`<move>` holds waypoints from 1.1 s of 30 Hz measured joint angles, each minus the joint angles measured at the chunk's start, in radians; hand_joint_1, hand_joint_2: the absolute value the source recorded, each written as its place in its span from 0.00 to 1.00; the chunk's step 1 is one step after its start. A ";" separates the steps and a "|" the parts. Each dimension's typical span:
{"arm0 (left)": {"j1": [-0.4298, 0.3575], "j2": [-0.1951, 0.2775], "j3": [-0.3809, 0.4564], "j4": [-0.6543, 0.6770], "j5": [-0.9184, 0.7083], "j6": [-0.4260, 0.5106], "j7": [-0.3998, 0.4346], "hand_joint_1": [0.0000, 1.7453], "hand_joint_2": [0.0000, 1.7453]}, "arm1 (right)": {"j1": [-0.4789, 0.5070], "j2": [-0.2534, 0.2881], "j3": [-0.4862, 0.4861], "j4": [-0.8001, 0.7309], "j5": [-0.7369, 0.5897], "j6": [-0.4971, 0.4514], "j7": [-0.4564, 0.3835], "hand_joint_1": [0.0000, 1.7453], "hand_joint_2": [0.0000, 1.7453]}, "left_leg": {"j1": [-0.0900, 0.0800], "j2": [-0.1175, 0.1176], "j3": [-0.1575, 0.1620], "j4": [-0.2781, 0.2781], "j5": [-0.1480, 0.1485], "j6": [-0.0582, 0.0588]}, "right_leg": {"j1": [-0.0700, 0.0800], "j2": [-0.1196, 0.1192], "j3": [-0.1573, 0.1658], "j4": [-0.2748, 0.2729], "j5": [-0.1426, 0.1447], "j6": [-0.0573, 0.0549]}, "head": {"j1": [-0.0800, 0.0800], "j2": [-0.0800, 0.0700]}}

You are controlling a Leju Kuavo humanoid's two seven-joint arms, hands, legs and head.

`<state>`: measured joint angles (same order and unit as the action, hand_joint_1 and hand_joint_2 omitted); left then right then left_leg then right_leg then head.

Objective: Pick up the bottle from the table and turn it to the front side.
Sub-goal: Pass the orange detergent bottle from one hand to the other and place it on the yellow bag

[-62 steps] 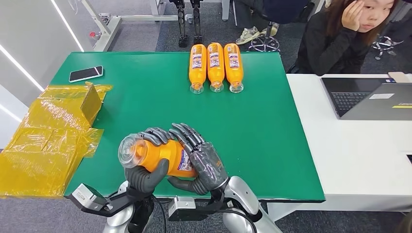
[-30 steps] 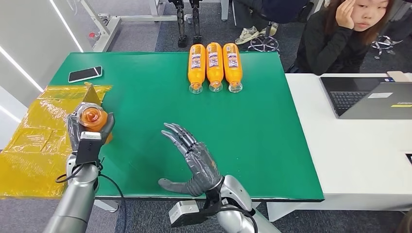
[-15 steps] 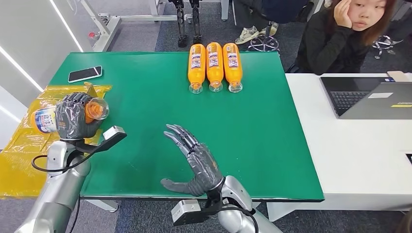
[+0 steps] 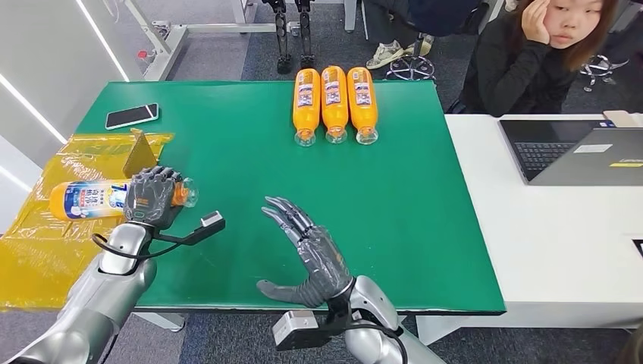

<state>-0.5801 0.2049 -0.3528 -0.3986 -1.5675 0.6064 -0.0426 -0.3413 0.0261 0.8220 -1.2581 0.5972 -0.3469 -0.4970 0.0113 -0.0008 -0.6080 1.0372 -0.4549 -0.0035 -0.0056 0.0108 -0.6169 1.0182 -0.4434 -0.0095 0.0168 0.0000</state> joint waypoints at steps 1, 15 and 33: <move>-0.003 0.002 -0.011 0.012 0.000 -0.023 0.005 0.17 1.00 | 0.000 -0.002 0.000 0.000 0.000 0.000 0.000 0.00 1.00 | 0.000 0.000 0.000 0.000 0.000 0.000 | 0.000 0.000 0.000 0.000 0.000 0.000 | 0.000 0.000; -0.006 0.020 -0.101 0.093 0.004 -0.175 0.063 0.00 1.00 | 0.033 -0.026 0.001 -0.032 0.019 0.003 0.012 0.00 1.00 | 0.000 0.001 0.000 0.000 0.000 0.000 | 0.000 0.000 -0.001 0.000 0.000 0.000 | 0.000 0.000; 0.021 0.075 0.016 0.018 0.240 0.027 -0.279 0.00 1.00 | 0.042 -0.032 -0.011 -0.050 0.027 -0.001 0.023 0.00 1.00 | 0.000 0.001 0.000 0.000 0.000 0.000 | 0.000 0.001 -0.001 0.000 0.000 0.000 | 0.000 0.000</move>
<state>-0.5590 0.2803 -0.3363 -0.3811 -1.3278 0.6338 -0.3213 -0.2996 -0.0060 0.8110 -1.3081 0.6242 -0.3478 -0.4742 0.0113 0.0004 -0.6083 1.0369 -0.4549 -0.0036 -0.0056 0.0115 -0.6181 1.0184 -0.4435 -0.0096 0.0168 0.0000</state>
